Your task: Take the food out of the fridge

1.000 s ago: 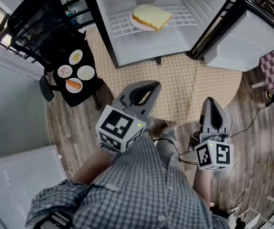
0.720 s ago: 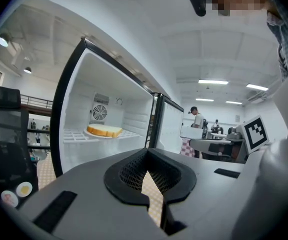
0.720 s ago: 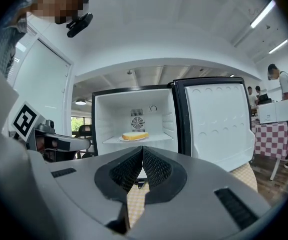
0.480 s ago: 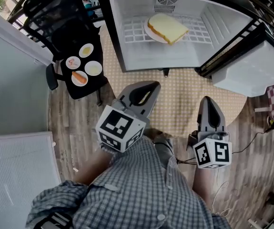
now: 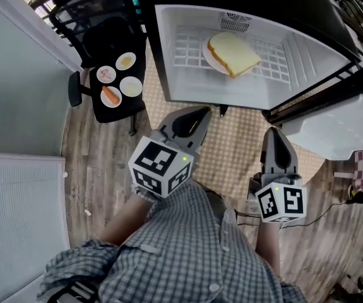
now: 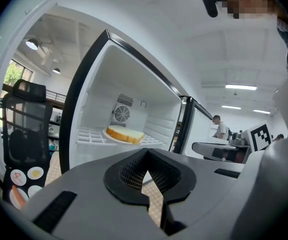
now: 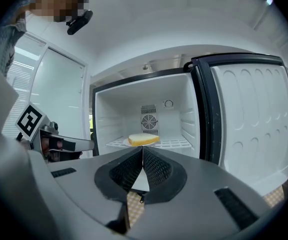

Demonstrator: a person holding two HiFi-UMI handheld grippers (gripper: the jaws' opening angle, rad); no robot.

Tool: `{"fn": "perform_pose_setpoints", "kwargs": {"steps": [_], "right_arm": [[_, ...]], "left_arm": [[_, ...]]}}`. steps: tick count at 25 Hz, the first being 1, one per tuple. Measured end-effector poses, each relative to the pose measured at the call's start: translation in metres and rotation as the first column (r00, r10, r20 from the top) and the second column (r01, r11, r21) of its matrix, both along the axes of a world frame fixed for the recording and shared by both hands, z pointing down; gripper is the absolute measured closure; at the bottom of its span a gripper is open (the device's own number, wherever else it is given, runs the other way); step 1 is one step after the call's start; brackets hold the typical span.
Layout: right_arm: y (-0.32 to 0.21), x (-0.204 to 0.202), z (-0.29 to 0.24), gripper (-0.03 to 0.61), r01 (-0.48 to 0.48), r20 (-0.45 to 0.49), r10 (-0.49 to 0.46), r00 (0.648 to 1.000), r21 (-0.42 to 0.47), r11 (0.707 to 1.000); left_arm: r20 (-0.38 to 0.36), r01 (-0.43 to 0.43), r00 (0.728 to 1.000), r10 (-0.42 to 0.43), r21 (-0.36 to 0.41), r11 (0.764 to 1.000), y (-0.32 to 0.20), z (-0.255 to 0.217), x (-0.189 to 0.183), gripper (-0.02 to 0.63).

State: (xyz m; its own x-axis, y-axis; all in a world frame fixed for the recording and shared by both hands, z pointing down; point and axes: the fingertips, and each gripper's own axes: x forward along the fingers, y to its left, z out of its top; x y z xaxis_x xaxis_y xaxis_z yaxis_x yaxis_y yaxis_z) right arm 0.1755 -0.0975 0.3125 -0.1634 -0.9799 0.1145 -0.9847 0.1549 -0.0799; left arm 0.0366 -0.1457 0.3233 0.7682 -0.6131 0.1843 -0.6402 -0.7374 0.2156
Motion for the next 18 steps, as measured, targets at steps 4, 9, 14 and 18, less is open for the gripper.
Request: {"fn": "perform_pose_setpoints", "kwargs": {"steps": [4,9,14,18], "right_arm": [[-0.014,0.002,-0.002,0.568,0.053,-0.002,-0.053,0.999,0.004,0.999],[-0.024,0.004,0.000,0.568,0.112,-0.002,-0.112,0.994,0.000,0.994],[-0.027,0.002,0.013,0.568,0.182,-0.012,-0.182,0.983,-0.036,0.983],[-0.026,-0.002,0.019,0.568,0.215,0.005,-0.215,0.977,-0.052,0.975]], "left_arm": [[-0.047,0.054,0.997,-0.056,-0.037,0.998,-0.014,0.000,0.003,0.609],[-0.135,0.100,0.984,-0.118,-0.132,0.986,-0.031,0.008,0.008,0.609],[-0.225,0.121,0.958,-0.178,-0.247,0.961,-0.047,0.018,0.015,0.609],[-0.304,0.162,0.917,-0.260,-0.312,0.936,-0.063,0.020,0.013,0.609]]}}
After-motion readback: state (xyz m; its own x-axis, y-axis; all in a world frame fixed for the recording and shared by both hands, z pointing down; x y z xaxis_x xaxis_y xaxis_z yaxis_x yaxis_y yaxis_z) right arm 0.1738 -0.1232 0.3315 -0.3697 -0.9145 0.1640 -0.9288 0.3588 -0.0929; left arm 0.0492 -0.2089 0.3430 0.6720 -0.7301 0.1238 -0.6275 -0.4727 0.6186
